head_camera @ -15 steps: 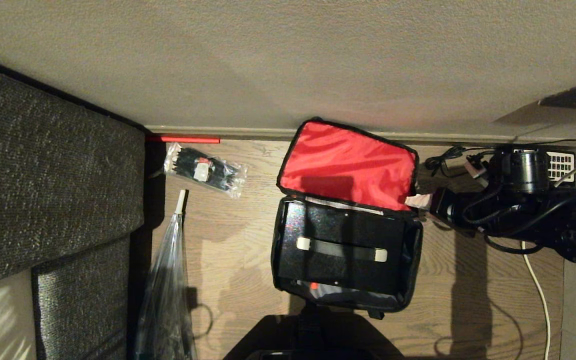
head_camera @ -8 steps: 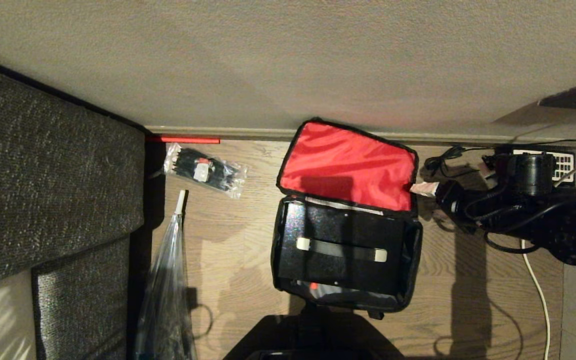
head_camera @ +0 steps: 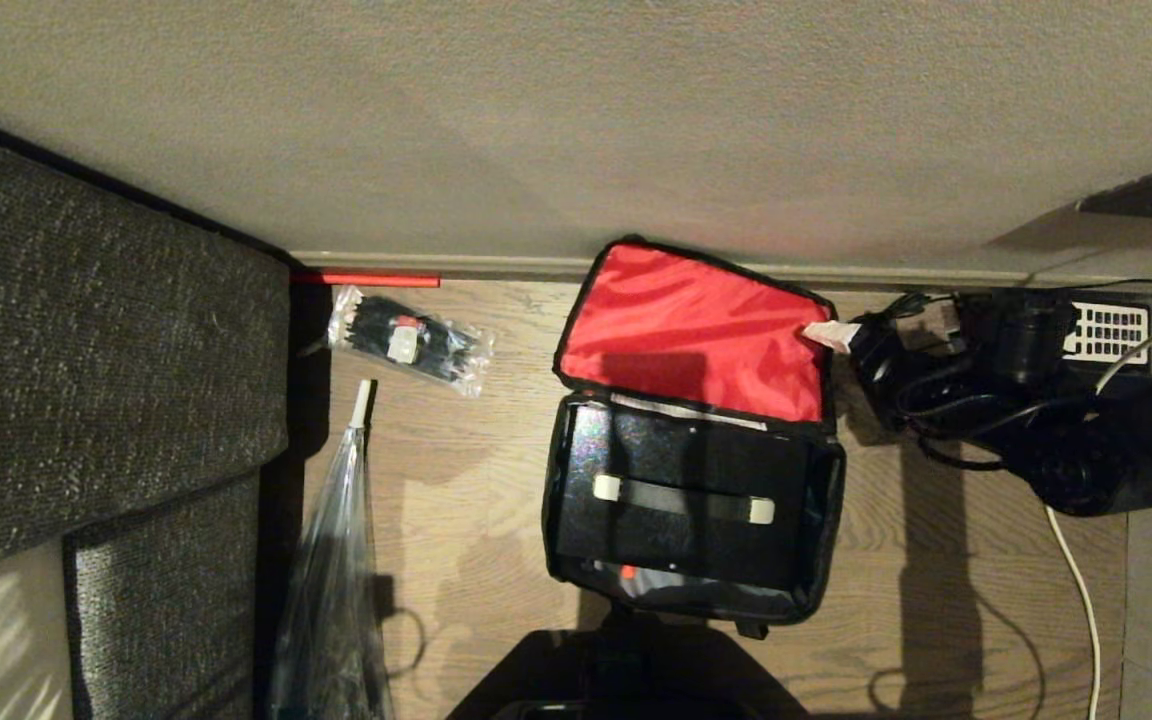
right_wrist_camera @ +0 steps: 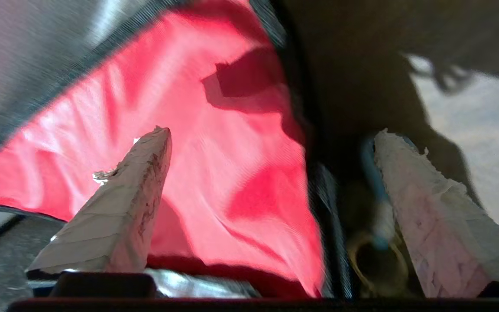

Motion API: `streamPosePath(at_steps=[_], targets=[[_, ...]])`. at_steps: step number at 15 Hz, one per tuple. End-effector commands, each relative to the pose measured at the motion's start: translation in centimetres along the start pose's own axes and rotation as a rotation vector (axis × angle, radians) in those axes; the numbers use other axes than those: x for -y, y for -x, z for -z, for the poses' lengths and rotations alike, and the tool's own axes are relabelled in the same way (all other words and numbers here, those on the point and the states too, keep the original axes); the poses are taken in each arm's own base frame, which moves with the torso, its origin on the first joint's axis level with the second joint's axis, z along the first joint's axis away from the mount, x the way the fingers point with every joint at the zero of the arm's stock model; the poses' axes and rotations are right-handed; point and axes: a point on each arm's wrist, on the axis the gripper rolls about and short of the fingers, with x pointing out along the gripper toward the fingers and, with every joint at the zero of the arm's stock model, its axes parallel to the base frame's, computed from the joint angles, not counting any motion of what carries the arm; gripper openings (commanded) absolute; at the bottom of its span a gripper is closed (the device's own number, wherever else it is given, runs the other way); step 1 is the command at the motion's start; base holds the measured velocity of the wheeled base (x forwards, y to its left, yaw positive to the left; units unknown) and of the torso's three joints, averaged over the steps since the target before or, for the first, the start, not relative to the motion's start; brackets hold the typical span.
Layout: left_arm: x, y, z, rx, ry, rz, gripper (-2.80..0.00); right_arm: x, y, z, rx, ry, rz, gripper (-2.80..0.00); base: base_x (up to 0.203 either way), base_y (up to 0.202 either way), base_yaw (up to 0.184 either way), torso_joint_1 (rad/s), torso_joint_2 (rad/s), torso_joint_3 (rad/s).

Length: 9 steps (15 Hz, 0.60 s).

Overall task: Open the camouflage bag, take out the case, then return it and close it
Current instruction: Close the top of the storage box

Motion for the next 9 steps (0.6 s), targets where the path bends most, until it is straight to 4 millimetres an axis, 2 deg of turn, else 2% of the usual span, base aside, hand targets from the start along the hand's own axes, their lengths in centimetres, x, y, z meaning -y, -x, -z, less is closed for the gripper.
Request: streamPosePath(at_steps=[1, 5, 6, 9], targets=[[0.0, 0.0, 0.01, -0.001, 0.0, -0.001, -2.8, 0.59, -0.65, 0.35, 0.0, -0.005, -0.007, 0.0, 0.0, 0.0, 0.0, 0.0, 0.0, 0.0], [0.0, 0.0, 0.01, -0.001, 0.0, -0.001, -2.8, 0.84, -1.27, 0.45, 0.021, 0.008, -0.049, 0.0, 0.0, 0.0, 0.0, 0.0, 0.0, 0.0], [0.0, 0.0, 0.01, -0.001, 0.001, -0.001, -2.8, 0.98, -1.39, 0.45, 0.022, 0.008, -0.048, -2.8, 0.0, 0.0, 0.0, 0.0, 0.0, 0.0], [0.0, 0.0, 0.01, -0.001, 0.001, -0.001, -2.8, 0.98, -1.6, 0.46, 0.039, 0.028, -0.072, -2.8, 0.0, 0.0, 0.0, 0.0, 0.0, 0.0]])
